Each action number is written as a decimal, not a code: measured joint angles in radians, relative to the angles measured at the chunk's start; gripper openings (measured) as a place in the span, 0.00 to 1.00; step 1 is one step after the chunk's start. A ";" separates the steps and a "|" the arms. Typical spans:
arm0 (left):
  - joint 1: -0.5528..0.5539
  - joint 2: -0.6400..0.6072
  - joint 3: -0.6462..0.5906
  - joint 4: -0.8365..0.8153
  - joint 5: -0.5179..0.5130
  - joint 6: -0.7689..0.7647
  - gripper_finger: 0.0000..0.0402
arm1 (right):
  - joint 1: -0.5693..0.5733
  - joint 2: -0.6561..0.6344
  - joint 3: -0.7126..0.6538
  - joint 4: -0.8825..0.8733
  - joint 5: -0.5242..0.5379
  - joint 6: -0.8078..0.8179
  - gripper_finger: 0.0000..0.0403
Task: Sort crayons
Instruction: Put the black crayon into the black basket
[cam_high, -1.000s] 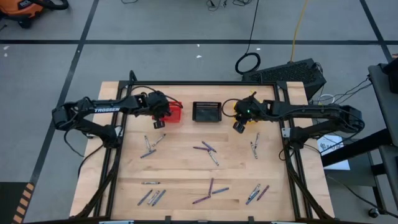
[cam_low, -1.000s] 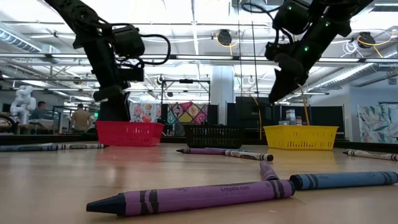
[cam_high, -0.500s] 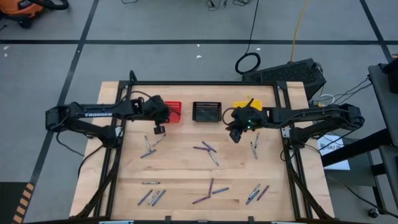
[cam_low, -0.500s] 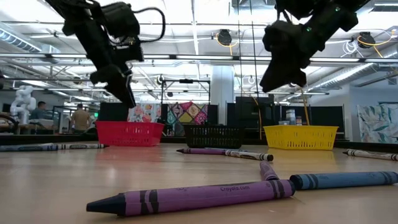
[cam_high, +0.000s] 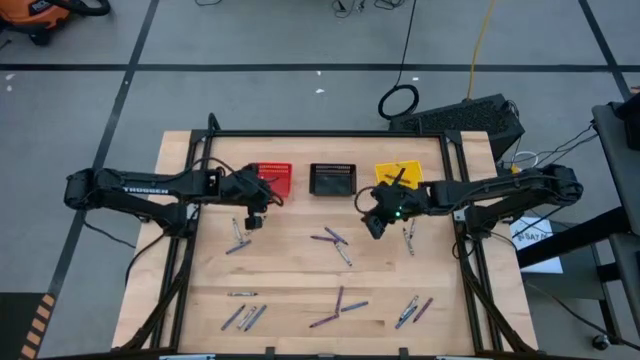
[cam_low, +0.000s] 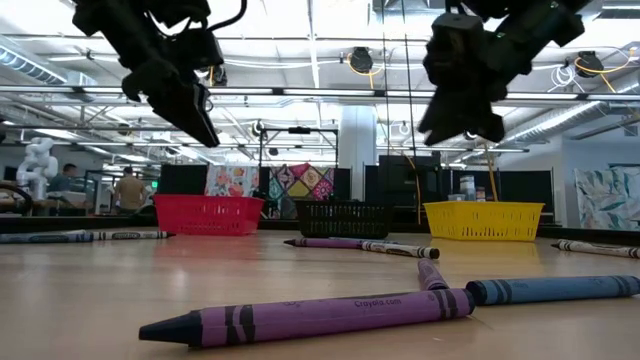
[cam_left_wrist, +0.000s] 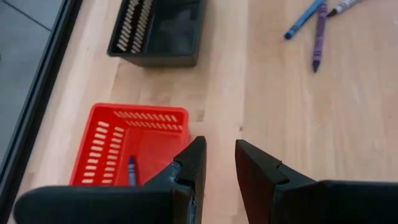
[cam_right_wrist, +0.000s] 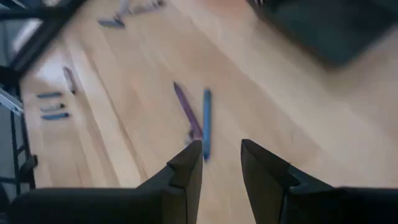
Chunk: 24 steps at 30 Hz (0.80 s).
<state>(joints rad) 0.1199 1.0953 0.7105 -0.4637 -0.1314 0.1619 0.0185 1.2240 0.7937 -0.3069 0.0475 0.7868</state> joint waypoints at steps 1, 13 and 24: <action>-0.005 0.000 0.000 0.000 0.000 0.000 0.21 | 0.009 0.000 0.000 -0.032 0.000 0.023 0.24; -0.016 0.000 0.000 0.000 0.000 -0.001 0.21 | 0.145 0.000 0.000 -0.387 0.000 0.286 0.24; -0.016 0.000 0.000 0.000 0.000 -0.052 0.21 | 0.270 0.003 0.000 -0.576 0.008 0.432 0.24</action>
<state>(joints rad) 0.1042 1.0950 0.7105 -0.4641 -0.1310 0.1096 0.2881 1.2273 0.7937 -0.8826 0.0553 1.2187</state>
